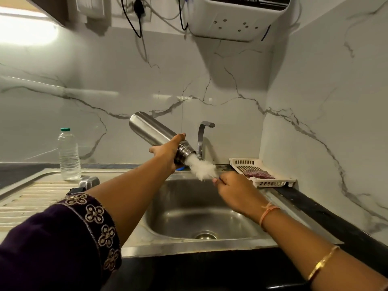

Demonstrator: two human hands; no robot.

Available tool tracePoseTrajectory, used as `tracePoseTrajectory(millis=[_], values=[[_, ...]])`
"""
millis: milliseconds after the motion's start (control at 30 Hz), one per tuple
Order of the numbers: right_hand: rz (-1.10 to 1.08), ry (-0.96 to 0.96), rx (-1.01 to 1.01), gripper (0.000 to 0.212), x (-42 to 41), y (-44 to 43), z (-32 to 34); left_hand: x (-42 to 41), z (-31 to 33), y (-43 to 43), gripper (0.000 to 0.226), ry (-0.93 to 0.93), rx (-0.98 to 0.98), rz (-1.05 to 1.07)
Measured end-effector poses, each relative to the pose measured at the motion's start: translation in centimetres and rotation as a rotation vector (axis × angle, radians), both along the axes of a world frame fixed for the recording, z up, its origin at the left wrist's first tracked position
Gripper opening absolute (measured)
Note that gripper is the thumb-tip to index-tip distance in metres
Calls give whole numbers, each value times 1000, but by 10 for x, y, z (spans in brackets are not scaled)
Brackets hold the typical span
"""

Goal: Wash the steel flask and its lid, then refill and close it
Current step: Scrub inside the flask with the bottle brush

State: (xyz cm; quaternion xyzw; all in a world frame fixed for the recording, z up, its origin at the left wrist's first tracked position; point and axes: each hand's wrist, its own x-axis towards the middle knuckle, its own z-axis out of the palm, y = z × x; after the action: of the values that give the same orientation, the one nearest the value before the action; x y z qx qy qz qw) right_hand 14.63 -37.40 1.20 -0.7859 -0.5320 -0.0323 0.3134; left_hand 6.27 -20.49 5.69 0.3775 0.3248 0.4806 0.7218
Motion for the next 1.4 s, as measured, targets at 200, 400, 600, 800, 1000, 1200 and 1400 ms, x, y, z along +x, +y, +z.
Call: tracePoseTrajectory(millis=[200, 400, 600, 800, 1000, 1200, 1400], values=[[87, 731, -79, 37, 7, -14, 0, -8, 1, 9, 82, 16, 50, -8], [-160, -864, 123, 12, 22, -14, -28, -9, 4, 10, 80, -44, 31, 8], [209, 868, -62, 29, 15, -24, 1, -14, 0, 15, 80, 8, 49, 15], [-187, -551, -6, 15, 27, -26, -14, -17, -3, 22, 81, -54, -1, -9], [30, -34, -32, 29, 20, -31, 1, -14, -4, 22, 90, -106, -39, -16], [-69, -290, -56, 31, 23, -37, 2, -13, -5, 21, 79, -112, -55, 28], [-10, -295, -47, 35, 23, -45, 1, -15, -3, 23, 81, -53, -14, 33]])
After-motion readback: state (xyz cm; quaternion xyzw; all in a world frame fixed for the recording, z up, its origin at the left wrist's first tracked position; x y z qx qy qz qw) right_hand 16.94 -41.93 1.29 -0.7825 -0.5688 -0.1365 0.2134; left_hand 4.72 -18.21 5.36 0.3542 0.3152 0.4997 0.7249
